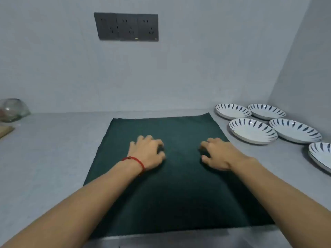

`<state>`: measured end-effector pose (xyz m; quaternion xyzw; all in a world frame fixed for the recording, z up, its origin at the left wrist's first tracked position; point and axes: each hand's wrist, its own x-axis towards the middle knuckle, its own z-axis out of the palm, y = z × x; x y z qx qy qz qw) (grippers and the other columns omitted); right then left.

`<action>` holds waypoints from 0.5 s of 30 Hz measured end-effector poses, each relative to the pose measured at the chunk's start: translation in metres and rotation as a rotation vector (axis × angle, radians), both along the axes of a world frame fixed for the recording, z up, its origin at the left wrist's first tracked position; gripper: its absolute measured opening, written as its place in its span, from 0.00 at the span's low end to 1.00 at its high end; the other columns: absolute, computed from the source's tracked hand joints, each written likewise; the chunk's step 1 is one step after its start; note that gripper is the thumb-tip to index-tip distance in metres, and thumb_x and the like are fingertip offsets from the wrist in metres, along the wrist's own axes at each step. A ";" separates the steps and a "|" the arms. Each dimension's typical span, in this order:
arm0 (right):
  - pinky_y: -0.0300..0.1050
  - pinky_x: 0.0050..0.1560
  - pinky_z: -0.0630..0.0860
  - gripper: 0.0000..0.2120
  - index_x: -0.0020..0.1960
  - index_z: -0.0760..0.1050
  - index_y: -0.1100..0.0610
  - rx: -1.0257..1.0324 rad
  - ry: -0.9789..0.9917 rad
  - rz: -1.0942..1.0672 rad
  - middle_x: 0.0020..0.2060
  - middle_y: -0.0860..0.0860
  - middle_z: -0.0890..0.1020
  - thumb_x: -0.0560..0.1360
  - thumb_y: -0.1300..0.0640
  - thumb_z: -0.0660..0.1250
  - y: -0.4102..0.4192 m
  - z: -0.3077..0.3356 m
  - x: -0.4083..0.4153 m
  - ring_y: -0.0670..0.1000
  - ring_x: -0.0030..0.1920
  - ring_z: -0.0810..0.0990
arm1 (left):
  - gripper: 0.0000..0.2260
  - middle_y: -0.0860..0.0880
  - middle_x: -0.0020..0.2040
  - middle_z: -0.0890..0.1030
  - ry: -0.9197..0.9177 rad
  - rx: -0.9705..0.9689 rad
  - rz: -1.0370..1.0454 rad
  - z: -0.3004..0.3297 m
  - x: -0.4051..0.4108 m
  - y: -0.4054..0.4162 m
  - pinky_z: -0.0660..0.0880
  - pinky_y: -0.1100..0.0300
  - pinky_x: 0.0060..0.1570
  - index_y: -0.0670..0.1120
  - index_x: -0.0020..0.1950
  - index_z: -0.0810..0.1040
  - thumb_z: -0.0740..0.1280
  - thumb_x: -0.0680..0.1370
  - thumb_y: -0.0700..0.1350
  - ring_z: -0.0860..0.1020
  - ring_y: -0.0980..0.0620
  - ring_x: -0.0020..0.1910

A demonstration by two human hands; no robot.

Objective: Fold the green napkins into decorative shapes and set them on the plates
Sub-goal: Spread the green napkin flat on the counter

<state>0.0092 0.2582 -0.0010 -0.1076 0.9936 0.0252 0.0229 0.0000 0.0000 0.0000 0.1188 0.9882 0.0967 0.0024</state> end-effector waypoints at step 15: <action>0.55 0.61 0.73 0.19 0.65 0.72 0.53 -0.074 0.029 -0.179 0.64 0.55 0.74 0.80 0.44 0.58 -0.011 -0.006 -0.086 0.59 0.64 0.74 | 0.33 0.44 0.68 0.72 -0.182 -0.017 0.731 -0.013 -0.067 -0.093 0.67 0.46 0.62 0.64 0.71 0.64 0.69 0.68 0.68 0.70 0.39 0.66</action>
